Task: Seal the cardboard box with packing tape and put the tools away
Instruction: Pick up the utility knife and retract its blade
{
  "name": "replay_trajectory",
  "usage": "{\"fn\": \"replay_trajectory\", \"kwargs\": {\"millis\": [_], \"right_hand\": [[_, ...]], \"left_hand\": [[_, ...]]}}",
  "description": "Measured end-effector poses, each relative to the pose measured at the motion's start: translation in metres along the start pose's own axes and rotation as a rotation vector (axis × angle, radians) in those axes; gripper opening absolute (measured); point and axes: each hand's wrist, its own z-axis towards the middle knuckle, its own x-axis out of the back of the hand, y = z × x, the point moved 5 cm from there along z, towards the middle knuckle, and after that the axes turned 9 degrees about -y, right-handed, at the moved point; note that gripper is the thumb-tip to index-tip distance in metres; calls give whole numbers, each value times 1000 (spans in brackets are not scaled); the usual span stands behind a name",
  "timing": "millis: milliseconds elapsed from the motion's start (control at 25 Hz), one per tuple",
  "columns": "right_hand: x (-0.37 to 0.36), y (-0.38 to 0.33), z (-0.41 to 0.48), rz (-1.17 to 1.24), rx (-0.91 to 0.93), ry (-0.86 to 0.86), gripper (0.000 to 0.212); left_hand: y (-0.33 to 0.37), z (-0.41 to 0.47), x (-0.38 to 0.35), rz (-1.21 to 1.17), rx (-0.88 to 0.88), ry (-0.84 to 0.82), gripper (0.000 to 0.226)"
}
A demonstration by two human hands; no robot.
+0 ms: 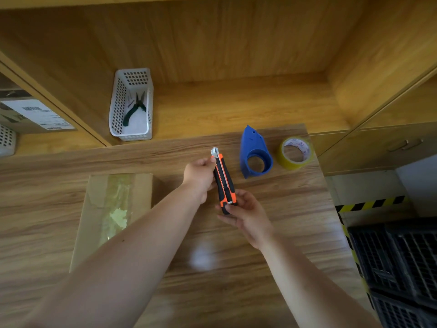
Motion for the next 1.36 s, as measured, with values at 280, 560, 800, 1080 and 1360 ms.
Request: {"fn": "replay_trajectory", "kwargs": {"millis": [280,560,800,1080,1360], "right_hand": [[15,-8,26,40,54,139,32],[18,-6,51,42,21,251,29],[16,-4,58,-41,-18,302,27],[19,-5,60,-399,-3,310,44],[20,-11,57,-672,1,275,46]], "left_hand": [[-8,18,-20,48,78,-111,38],[-15,38,-24,-44,105,-125,55],[-19,45,-27,-105,145,-107,54],[-20,56,-24,-85,119,-73,54],[-26,59,-26,-69,105,-93,56]]}}
